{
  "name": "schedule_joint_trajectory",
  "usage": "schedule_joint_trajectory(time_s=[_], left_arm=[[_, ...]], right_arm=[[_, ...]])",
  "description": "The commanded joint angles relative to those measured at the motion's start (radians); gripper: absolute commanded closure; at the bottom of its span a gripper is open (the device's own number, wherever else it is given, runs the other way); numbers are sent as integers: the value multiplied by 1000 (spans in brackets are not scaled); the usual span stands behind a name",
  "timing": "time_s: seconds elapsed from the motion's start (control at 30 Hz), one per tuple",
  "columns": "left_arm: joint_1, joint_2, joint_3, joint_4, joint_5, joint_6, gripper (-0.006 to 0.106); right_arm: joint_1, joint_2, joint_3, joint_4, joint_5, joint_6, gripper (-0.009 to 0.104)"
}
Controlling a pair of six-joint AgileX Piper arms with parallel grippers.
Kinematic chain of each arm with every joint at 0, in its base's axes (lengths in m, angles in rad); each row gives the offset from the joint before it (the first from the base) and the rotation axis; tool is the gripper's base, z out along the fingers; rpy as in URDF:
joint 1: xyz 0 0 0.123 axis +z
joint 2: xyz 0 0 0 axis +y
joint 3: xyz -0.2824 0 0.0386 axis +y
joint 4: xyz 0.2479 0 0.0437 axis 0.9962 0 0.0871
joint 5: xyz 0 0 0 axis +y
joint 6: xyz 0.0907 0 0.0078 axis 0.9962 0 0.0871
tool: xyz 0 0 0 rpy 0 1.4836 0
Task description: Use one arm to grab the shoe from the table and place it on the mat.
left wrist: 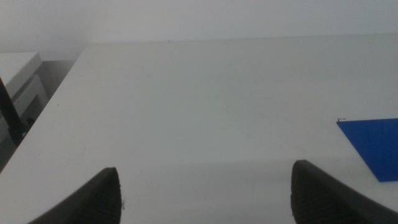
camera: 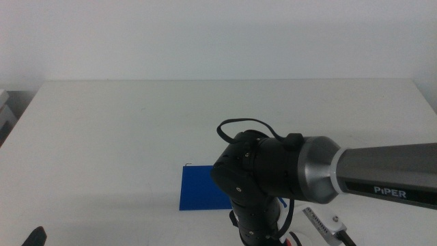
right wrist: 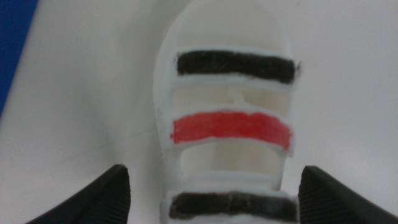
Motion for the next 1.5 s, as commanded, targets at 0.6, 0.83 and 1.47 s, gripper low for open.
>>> schedule_joint_trajectory(time_s=[0.6, 0.83, 1.47], left_arm=[[-5, -13, 7, -7, -81, -5, 7], [-5, -13, 7, -7, -81, -5, 7], [-5, -13, 7, -7, -81, -5, 7]], right_arm=[[-15, -67, -81, 43, 149, -3, 81], [-31, -99, -227, -1, 178, -3, 82], [-179, 135, -598, 46, 176, -3, 82]])
